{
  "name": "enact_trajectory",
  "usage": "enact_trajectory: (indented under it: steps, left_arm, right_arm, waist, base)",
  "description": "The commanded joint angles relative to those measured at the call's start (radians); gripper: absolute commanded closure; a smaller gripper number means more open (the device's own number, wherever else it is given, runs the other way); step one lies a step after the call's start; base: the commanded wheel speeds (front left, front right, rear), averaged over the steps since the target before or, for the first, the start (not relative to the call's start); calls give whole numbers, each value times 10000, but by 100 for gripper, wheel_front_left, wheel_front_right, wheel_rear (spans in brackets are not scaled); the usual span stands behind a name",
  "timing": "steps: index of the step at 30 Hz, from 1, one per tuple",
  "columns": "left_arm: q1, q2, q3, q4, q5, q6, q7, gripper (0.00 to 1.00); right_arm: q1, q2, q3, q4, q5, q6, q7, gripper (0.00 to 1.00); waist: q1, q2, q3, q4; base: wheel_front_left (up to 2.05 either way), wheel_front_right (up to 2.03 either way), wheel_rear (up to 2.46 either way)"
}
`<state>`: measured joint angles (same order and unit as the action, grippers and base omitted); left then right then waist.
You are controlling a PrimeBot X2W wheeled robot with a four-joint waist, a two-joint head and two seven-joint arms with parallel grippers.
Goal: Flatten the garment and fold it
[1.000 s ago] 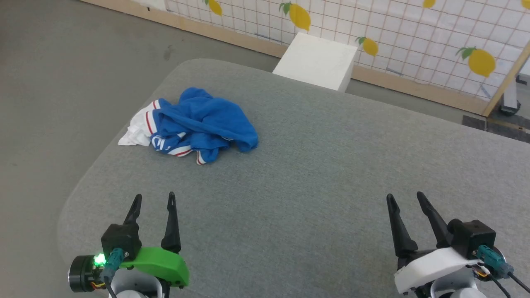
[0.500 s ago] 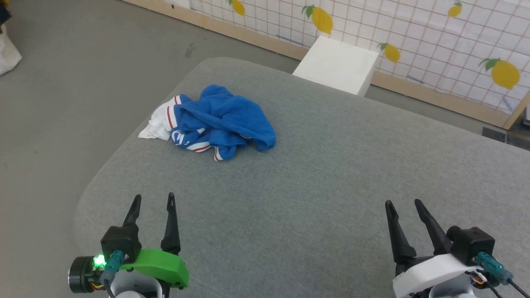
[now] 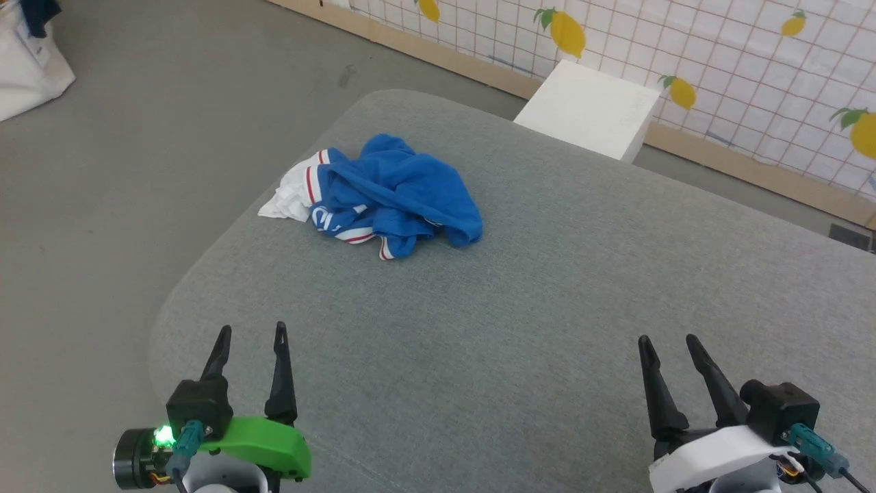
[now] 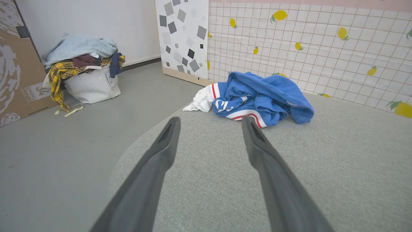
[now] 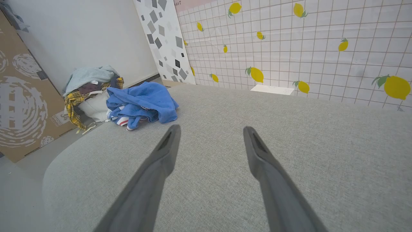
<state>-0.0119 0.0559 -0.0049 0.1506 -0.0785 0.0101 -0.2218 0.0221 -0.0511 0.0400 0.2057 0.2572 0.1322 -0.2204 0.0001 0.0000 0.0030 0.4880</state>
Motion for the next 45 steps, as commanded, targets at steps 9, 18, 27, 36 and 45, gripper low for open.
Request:
enact_trajectory:
  steps: [9, 18, 27, 36, 45]
  left_arm:
    - [-133, -30, 33, 256, -12, 30, -261, 0]
    - [-502, -37, 74, 552, -386, -192, -400, 0]
    - [-3922, 441, 167, 2540, -2041, -1206, 789, 0]
    - [-7735, 1371, 83, 5559, -3984, -1399, 3493, 0]
    - [-9150, 1673, 170, 7379, -4436, -1208, 4683, 0]
  right_arm:
    - [139, 8, -10, 259, 245, -14, -273, 0]
    - [38, 9, -144, 356, 283, -15, -414, 0]
    - [-413, 9, -386, -54, -284, -15, -36, 0]
    - [-887, 9, -735, -1208, -1217, -15, 862, 0]
    - [-706, 9, -1179, -2276, -1548, -15, 1352, 0]
  waist:
    - [-1, 0, 63, 321]
    - [-1, 0, 211, 439]
    - [-1, 0, 1122, -47]
    - [-1, 0, 2901, -1323]
    - [-1, 0, 4303, -2124]
  base:
    - [0, 0, 0]
    - [0, 0, 0]
    - [0, 0, 0]
    - [0, 0, 0]
    - [0, 0, 0]
